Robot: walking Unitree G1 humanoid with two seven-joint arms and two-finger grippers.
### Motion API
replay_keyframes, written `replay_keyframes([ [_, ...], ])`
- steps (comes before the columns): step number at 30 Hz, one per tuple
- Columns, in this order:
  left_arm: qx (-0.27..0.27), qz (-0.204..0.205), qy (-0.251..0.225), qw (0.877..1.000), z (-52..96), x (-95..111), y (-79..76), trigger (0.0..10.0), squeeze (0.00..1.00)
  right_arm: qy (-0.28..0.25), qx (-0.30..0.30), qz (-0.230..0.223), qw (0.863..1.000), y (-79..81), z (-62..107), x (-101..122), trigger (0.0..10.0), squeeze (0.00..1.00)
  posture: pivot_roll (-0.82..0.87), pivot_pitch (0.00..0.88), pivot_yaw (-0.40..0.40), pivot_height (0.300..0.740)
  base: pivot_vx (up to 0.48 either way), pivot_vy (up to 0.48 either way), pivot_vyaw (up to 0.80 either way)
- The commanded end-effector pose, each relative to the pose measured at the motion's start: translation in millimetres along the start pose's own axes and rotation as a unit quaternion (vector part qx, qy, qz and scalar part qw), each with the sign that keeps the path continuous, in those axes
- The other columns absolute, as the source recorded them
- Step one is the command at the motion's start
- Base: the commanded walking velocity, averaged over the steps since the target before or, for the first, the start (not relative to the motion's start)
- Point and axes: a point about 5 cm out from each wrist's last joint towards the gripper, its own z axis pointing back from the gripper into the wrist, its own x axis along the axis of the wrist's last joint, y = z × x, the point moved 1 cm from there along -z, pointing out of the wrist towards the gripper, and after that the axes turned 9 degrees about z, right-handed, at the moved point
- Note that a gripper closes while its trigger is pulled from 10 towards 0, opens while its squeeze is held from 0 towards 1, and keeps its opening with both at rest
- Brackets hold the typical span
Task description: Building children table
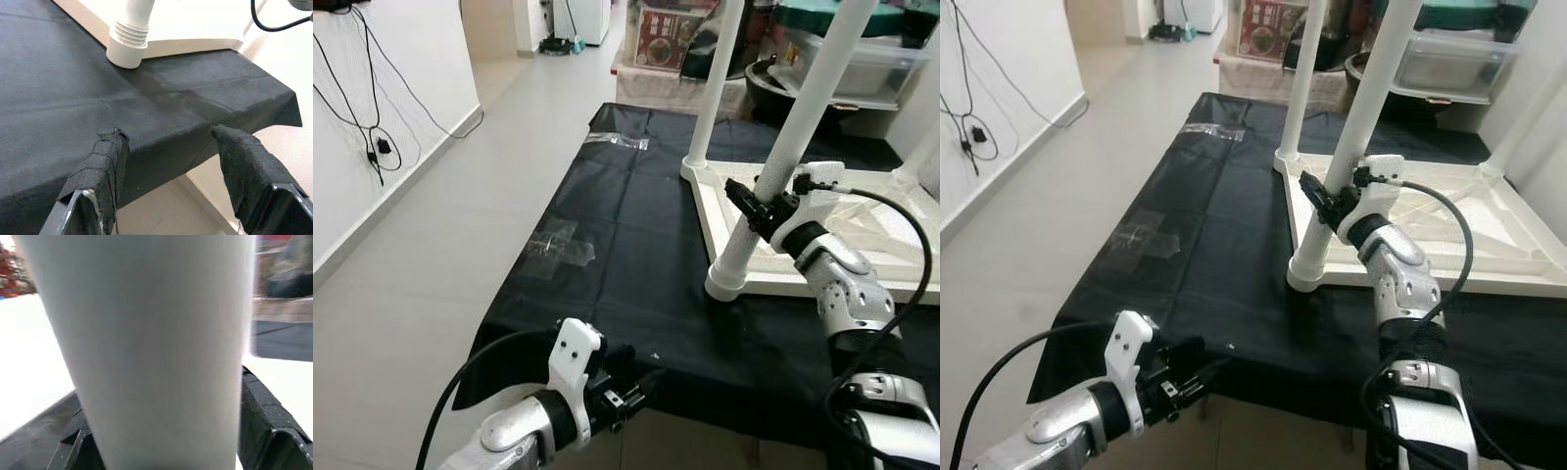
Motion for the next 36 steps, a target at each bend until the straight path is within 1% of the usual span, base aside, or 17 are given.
replay_keyframes([
  [1,-0.001,-0.006,0.004,1.0,1.6,0,-2.2,10.0,0.0,0.005,0.051,-0.022,0.998,-0.2,-1.6,-1,10.0,0.0,0.22,0.083,-0.092,0.74,0.0,0.0,0.0],
  [2,-0.001,-0.006,0.004,1.0,2.3,0,-2.4,10.0,0.0,0.006,0.098,-0.033,0.995,3.0,-4.0,0,10.0,0.0,0.23,0.088,-0.095,0.74,0.0,0.0,0.0],
  [7,0.0,-0.007,0.003,1.0,3.1,0,-2.7,10.0,0.0,0.009,0.16,-0.045,0.986,8.2,-6.2,1,10.0,0.0,0.23,0.087,-0.097,0.74,0.0,0.0,0.0],
  [8,0.001,-0.008,0.003,1.0,4.0,1,-2.9,10.0,0.0,0.017,0.234,-0.058,0.97,16.6,-7.6,2,10.0,0.0,0.24,0.086,-0.101,0.74,0.0,0.0,0.0],
  [10,0.001,-0.008,0.003,1.0,4.0,1,-2.9,10.0,0.0,0.017,0.234,-0.058,0.97,16.6,-7.6,2,10.0,0.0,0.24,0.086,-0.101,0.74,0.0,0.0,0.0],
  [14,0.005,-0.01,0.001,1.0,6.8,2,-2.7,10.0,0.0,0.051,0.365,-0.05,0.928,38.6,-7.2,0,10.0,0.0,0.26,0.077,-0.111,0.74,0.0,0.0,0.0],
  [19,0.005,-0.01,0.001,1.0,7.1,1,-2.5,10.0,0.0,0.043,0.435,-0.043,0.898,50.0,-6.5,7,10.0,0.0,0.26,0.068,-0.113,0.74,0.0,0.0,0.0],
  [22,0.005,-0.01,0.001,1.0,6.9,1,-2.7,10.0,0.0,0.039,0.451,-0.04,0.891,52.6,-5.8,9,10.0,0.0,0.26,0.068,-0.113,0.74,0.0,0.0,0.0],
  [23,0.002,-0.011,0.001,1.0,6.1,1,-3.3,10.0,0.0,0.03,0.482,-0.033,0.875,58.5,-3.2,13,10.0,0.0,0.26,0.057,-0.11,0.74,0.0,0.0,0.0],
  [24,0.002,-0.011,0.001,1.0,6.1,1,-3.3,10.0,0.0,0.03,0.482,-0.033,0.875,58.5,-3.2,13,10.0,0.0,0.26,0.057,-0.11,0.74,0.0,0.0,0.0],
  [25,-0.001,-0.011,0.001,1.0,4.8,1,-3.6,10.0,0.0,0.02,0.517,-0.022,0.856,67.3,2.0,17,10.0,0.0,0.26,0.047,-0.107,0.74,0.0,0.0,0.0],
  [26,-0.001,-0.011,0.001,1.0,4.8,1,-3.6,10.0,0.0,0.02,0.517,-0.022,0.856,67.3,2.0,17,10.0,0.0,0.26,0.047,-0.107,0.74,0.0,0.0,0.0],
  [30,-0.005,-0.011,0.001,1.0,3.0,1,-3.6,10.0,0.0,0.007,0.564,-0.006,0.826,82.0,11.3,22,10.0,0.0,0.25,0.038,-0.102,0.74,0.0,0.0,0.0],
  [31,-0.008,-0.011,0.001,1.0,2.1,0,-3.7,10.0,0.0,0.004,0.574,0.001,0.819,89.1,14.7,21,3.7,0.0,0.25,0.034,-0.1,0.74,0.0,0.0,0.0],
  [32,-0.008,-0.011,0.001,1.0,2.1,0,-3.7,10.0,0.0,0.004,0.574,0.001,0.819,89.1,14.7,21,3.7,0.0,0.25,0.034,-0.1,0.74,0.0,0.0,0.0],
  [33,-0.01,-0.012,0.001,1.0,0.9,0,-3.5,10.0,0.0,0.001,0.572,0.003,0.82,94.6,16.4,18,0.0,0.0,0.25,0.024,-0.098,0.74,0.0,0.0,0.0],
  [36,-0.012,-0.013,0.0,1.0,-1.3,0,-2.9,10.0,0.0,0.0,0.552,0.003,0.834,98.0,17.7,10,0.0,0.0,0.25,0.007,-0.098,0.74,0.0,0.0,0.0],
])
